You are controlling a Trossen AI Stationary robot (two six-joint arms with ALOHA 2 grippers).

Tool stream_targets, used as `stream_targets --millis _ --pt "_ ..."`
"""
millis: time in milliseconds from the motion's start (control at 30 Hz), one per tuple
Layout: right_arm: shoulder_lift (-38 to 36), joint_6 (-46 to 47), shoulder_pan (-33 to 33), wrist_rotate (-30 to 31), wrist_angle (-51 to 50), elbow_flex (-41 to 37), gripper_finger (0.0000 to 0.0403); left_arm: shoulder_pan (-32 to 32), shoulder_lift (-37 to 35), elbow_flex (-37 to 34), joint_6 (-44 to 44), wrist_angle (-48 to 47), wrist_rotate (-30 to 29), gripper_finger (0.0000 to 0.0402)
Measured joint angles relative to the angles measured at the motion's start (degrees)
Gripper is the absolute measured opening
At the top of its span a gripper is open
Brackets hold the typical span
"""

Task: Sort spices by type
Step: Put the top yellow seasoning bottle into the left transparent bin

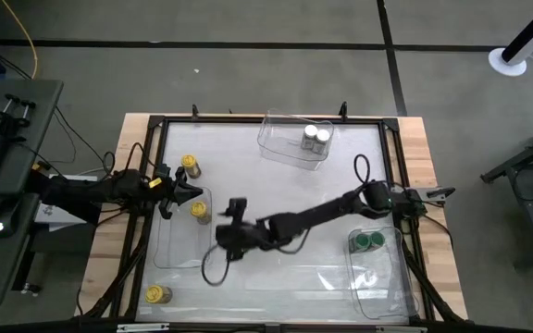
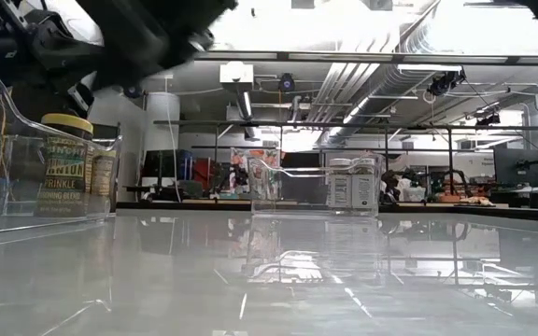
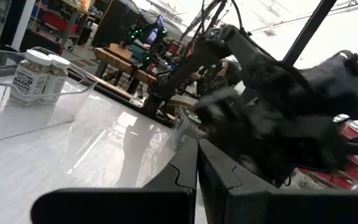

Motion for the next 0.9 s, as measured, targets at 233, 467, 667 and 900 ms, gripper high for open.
stream_targets --millis 233,467,667,900 --pt "-2.0 -3.5 -7.9 -1.4 -3.6 0.0 0.0265 0.0 0.0 0.0 0.0 0.0 0.0 0.0001" --pt "-2.1 -5.9 -21.1 -10.3 8.3 0.0 0.0265 0.0 0.0 0.0 0.0 0.0 0.0 0.0001" --pt "-1.1 10.6 -29.5 -26.0 19.8 0.1 0.0238 0.0 0.0 0.0 0.0 0.0 0.0 0.0001" --pt "4.3 17.7 -30.5 -31.9 29.7 -0.1 0.0029 0.0 0.0 0.0 0.0 -0.7 0.0 0.0001"
